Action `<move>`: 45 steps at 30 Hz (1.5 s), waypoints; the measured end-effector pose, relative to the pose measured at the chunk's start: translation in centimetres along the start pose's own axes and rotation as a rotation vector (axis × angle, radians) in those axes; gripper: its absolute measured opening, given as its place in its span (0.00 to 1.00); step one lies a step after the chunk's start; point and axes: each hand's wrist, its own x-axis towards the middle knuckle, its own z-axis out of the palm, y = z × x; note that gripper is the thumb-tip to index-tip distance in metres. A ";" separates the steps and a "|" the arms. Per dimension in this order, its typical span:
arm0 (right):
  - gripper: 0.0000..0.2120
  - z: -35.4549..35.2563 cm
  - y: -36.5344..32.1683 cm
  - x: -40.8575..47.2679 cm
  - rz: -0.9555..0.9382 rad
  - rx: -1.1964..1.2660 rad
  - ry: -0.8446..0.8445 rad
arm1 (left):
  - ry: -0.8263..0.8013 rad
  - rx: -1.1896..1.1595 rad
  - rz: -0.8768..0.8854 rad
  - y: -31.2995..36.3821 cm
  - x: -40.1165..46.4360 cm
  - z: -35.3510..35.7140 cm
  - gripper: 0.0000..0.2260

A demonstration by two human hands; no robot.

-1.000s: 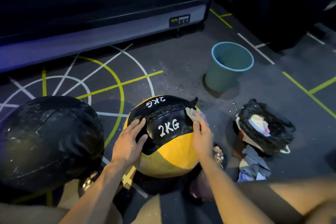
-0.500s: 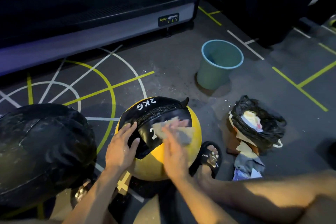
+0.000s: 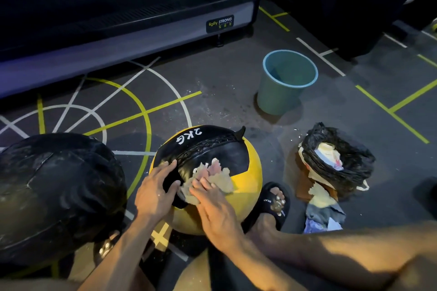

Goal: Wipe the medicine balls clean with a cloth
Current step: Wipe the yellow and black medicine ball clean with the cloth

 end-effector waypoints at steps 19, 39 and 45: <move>0.20 -5.6 5.2 6.7 -0.031 -0.171 -0.012 | -0.048 0.012 0.068 -0.6 0.1 0.0 0.34; 0.17 -6.3 3.6 6.4 -0.064 -0.229 -0.115 | 0.094 -0.056 0.094 -1.7 -1.7 1.5 0.38; 0.12 -6.9 4.1 7.6 0.281 -0.129 0.186 | 0.063 -0.047 0.070 -0.6 -1.9 1.6 0.31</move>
